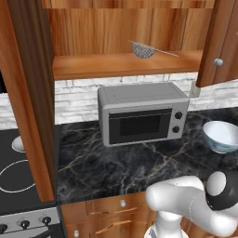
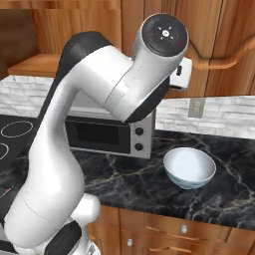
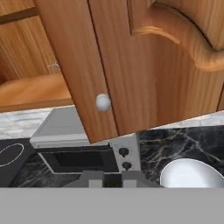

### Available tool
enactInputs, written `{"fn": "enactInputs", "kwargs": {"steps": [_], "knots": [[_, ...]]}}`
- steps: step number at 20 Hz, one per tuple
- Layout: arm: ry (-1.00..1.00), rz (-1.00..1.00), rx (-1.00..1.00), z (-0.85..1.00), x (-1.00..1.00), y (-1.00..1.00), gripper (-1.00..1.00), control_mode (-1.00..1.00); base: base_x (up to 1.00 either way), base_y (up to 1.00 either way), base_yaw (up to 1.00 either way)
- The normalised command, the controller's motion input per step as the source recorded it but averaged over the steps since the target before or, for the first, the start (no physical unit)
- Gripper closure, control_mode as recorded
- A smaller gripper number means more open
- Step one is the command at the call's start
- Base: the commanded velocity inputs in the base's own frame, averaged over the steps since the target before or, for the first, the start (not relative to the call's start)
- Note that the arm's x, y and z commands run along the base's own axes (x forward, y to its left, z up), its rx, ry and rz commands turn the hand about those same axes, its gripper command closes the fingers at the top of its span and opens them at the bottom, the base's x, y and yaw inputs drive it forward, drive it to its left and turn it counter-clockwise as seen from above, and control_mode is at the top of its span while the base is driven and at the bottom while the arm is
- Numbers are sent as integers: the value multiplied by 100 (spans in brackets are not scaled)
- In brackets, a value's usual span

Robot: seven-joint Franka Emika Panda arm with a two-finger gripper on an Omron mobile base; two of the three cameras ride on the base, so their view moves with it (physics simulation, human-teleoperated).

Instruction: Open the cabinet and setup a tea strainer by placing it in the bowl upright.

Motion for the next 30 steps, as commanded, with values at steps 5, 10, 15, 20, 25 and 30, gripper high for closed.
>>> {"fn": "enactInputs", "kwargs": {"steps": [5,10,15,20,25,30], "knots": [[-10,-7,-31,-2,-44,98,-100,-100,0,0,0],[-1,-4,-75,-1,-20,100,-100,-100,0,0,0],[2,0,-77,2,1,88,-100,-100,0,0,0],[20,-2,-54,-8,30,42,-100,-100,0,0,0],[26,-2,-28,-30,45,11,-100,-100,0,0,0],[28,-6,-21,-13,63,-4,-100,-100,0,0,0]]}}
